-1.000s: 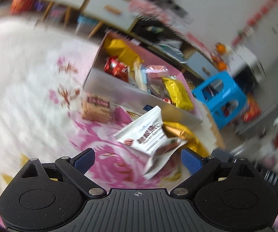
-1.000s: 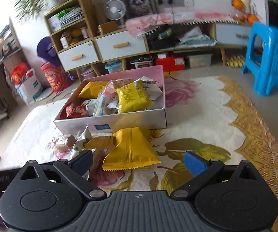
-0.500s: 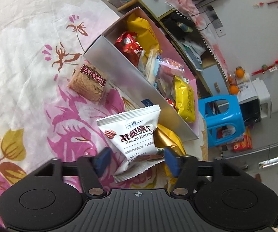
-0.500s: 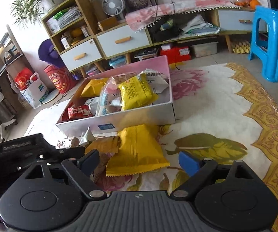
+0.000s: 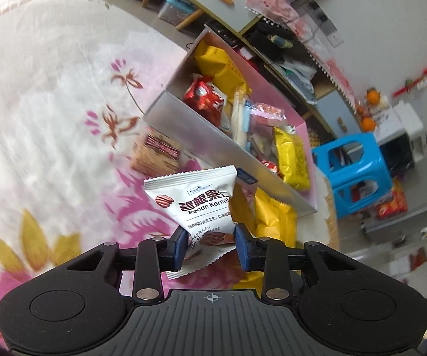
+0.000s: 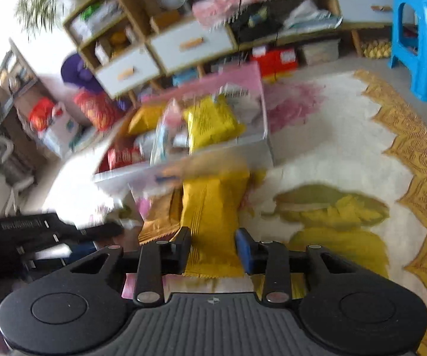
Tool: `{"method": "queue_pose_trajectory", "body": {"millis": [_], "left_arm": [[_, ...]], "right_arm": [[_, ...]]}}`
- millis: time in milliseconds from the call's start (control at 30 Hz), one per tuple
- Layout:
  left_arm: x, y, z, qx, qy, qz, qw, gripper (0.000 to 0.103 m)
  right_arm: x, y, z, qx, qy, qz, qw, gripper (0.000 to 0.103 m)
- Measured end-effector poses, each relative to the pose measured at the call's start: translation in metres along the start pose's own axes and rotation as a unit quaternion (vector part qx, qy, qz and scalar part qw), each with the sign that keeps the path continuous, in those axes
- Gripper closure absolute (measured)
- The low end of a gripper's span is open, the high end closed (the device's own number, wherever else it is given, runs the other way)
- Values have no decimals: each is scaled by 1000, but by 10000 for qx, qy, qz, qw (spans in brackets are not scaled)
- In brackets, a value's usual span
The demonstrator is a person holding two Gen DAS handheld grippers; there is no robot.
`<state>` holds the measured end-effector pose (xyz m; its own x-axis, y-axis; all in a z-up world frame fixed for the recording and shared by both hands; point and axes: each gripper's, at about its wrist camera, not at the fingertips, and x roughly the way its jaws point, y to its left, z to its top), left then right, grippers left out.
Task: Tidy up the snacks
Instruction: 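Grasp the white pecan pack with the left gripper while the right grasps a yellow bag, then lift both held packs and carry them over the pink box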
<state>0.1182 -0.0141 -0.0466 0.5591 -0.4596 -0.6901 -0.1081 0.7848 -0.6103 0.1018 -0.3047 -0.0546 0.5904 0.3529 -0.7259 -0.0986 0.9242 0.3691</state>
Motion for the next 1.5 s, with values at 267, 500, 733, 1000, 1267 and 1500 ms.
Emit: {"method": "queue_pose_trajectory", "body": {"millis": [267,500,733,1000,1267,1500], "left_arm": [[-23,-6,-5,1748,176,769,9814,73],[-31,-9,-36,3146,-391,1145,9415,61],[-17,13,-41,2722,-698,875,9557,40],[-21,22,-42,2252,-1081,551,9667,32],[-25,17,-49,2252,-1260,468,9650,36],[-28,19,-50,2200,-1233,479,9665,51]], "right_arm": [[3,20,-15,-538,-89,-215,9983,43],[16,30,-18,-727,-394,-386,9958,37],[28,34,-25,-873,-761,-676,9910,37],[34,36,-29,-1025,-899,-772,9877,40],[34,39,-30,-1001,-919,-772,9877,53],[29,42,-30,-1013,-972,-765,9871,65]]}}
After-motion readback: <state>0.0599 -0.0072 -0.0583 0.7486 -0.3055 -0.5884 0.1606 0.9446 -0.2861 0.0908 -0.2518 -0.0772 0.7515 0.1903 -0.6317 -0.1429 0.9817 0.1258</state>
